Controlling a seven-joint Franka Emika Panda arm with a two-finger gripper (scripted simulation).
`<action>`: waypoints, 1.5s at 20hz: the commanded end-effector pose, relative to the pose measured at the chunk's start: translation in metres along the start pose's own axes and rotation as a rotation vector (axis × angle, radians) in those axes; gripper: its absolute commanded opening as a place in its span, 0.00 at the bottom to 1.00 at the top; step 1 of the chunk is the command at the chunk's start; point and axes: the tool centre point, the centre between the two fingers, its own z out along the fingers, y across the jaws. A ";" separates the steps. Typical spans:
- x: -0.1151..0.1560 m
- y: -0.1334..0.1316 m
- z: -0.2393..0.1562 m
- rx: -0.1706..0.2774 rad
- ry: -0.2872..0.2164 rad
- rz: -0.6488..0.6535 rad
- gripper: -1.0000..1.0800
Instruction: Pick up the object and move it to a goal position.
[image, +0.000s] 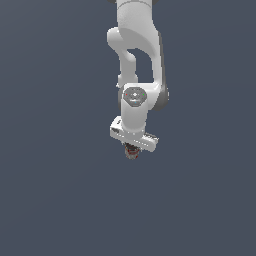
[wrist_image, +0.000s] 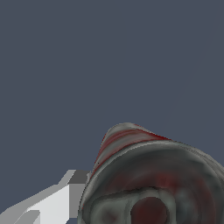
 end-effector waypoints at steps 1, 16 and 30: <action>-0.001 -0.001 -0.012 0.002 0.005 0.000 0.00; -0.026 0.003 -0.146 0.002 0.005 0.001 0.00; -0.041 0.003 -0.247 0.001 0.005 0.001 0.00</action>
